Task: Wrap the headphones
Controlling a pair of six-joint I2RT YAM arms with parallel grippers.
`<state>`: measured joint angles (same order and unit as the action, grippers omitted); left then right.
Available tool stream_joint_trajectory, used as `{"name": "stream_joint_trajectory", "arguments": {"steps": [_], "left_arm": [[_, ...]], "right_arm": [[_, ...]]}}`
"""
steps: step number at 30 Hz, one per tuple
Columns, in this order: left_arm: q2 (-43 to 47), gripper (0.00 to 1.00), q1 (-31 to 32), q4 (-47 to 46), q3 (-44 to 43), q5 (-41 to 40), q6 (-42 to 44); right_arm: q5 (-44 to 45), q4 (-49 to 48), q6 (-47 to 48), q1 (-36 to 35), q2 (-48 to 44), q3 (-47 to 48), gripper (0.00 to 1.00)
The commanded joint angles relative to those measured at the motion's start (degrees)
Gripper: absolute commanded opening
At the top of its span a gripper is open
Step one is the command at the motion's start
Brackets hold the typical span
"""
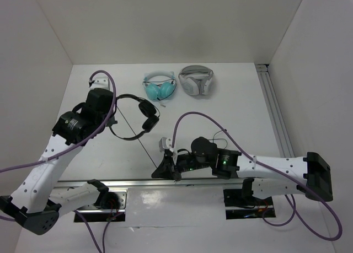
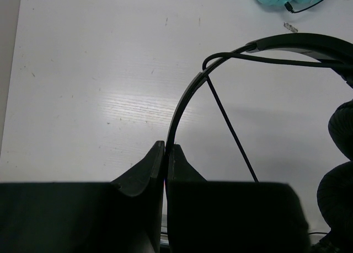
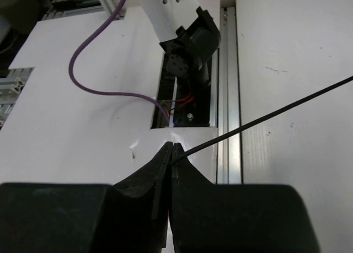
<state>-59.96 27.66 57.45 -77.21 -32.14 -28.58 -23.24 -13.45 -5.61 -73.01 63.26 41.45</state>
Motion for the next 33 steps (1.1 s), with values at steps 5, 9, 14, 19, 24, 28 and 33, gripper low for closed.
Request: {"name": "stream_joint_trajectory", "arguments": {"steps": [5,9,14,19,24,28,33], "left_arm": [[-0.5,0.00,-2.6,-4.4,-0.6,-2.8,-0.6],[-0.5,0.00,-3.1,-4.9,0.0,-2.1,-1.1],[-1.6,0.00,-3.8,-4.9,-1.2,-1.0,-1.1],[-2.7,0.00,-6.7,-4.9,-2.9,-1.0,0.0],[-5.1,0.00,-10.9,-4.9,-4.6,2.6,0.0],[-6.9,0.00,-13.7,-5.5,-6.0,4.6,0.0],[-8.6,0.00,-13.7,-5.5,-6.6,4.1,0.5]], "right_arm": [[-15.1,-3.1,-2.8,-0.5,-2.1,3.3,0.10],[-19.0,-5.5,-4.1,0.1,-1.5,3.3,0.10],[-22.8,-11.1,-7.4,0.6,0.5,1.4,0.11],[-24.1,-12.4,-8.0,0.6,1.1,-0.4,0.14],[-22.6,-9.1,-7.2,0.6,0.0,-0.9,0.15],[-20.2,-6.0,-6.2,1.1,-2.1,-0.9,0.15],[-15.3,0.9,-3.5,1.1,-4.0,0.4,0.13]]}}
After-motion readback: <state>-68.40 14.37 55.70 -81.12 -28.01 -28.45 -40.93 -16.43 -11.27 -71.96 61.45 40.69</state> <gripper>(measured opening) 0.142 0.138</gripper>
